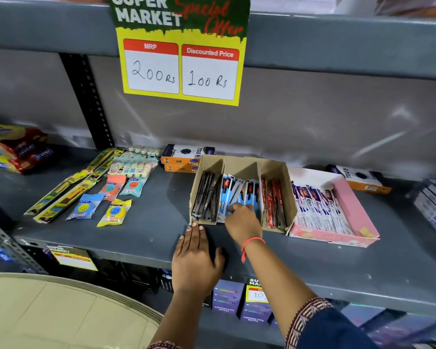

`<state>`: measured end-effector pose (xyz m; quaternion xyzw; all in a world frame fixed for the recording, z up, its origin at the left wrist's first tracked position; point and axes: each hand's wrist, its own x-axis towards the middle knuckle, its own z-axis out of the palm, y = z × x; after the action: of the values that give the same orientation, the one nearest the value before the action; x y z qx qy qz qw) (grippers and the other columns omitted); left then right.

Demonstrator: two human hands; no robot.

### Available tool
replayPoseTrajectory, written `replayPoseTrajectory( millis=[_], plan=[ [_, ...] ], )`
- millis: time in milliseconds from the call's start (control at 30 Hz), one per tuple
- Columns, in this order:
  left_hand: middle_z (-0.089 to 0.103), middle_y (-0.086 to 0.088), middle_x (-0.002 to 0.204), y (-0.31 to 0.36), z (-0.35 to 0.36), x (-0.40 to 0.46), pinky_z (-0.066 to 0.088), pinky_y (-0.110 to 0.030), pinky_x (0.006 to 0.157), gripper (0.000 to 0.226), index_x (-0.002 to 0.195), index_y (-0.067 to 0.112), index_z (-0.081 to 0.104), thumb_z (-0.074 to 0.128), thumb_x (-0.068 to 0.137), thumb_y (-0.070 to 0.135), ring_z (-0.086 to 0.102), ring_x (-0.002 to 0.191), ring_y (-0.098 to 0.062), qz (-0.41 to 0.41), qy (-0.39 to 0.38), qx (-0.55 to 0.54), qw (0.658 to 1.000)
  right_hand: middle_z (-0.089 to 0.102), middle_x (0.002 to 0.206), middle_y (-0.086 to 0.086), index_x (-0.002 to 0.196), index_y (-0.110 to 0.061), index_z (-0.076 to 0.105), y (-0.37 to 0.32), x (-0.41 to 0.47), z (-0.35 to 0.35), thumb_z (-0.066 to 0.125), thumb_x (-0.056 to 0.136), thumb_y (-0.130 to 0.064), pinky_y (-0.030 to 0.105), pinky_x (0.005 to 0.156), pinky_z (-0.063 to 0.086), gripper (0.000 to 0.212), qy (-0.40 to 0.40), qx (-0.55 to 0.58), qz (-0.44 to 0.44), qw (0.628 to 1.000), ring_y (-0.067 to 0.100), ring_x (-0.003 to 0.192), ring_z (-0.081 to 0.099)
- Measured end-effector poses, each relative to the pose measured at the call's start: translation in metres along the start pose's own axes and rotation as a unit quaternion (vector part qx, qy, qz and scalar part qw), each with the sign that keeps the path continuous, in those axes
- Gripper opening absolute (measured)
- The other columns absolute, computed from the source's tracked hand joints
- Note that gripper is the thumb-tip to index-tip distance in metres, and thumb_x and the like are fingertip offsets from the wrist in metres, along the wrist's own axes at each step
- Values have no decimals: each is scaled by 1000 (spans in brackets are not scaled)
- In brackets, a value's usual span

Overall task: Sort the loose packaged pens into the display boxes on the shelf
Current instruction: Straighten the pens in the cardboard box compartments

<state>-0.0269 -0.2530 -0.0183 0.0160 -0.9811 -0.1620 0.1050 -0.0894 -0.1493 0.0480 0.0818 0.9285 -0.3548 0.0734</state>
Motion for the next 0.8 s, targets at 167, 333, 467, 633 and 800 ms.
replayPoseTrajectory(
  millis=[167,333,467,633,800],
  plan=[
    [61,-25,116,-1,1,0,45,-46,92,66,114,-7,59,37,76,43,60,107,-35,5,9,-5,1000,46,134,17,126,-9,57,1,10,-2,36,89,0,39,96,48,44,10,-33,6,999,37,106,62],
    [62,-24,116,-1,0,0,45,-46,92,67,115,-6,60,38,75,43,60,107,-34,2,11,-7,1000,41,136,18,122,-5,54,-2,16,-3,37,84,-1,43,92,51,42,-16,-94,-17,995,37,109,58],
    [62,-24,117,-1,0,0,45,-46,92,66,115,-5,60,38,75,44,60,108,-34,2,9,-6,1000,28,146,15,135,-17,47,-3,18,-6,39,82,-7,43,92,51,54,-49,-104,-10,993,38,107,60],
    [61,-24,118,-2,1,0,44,-46,93,66,116,-5,59,38,76,43,59,109,-34,3,9,-9,1000,20,149,12,143,-15,36,-5,18,-6,45,84,-14,43,98,48,60,-73,-119,-25,990,36,117,54],
    [61,-25,117,-1,1,0,44,-46,93,66,116,-7,58,37,77,43,59,108,-35,6,7,-8,1000,27,143,11,137,-10,42,-3,8,-6,48,84,-12,44,98,44,54,-64,-173,-50,982,36,132,31]
  ],
)
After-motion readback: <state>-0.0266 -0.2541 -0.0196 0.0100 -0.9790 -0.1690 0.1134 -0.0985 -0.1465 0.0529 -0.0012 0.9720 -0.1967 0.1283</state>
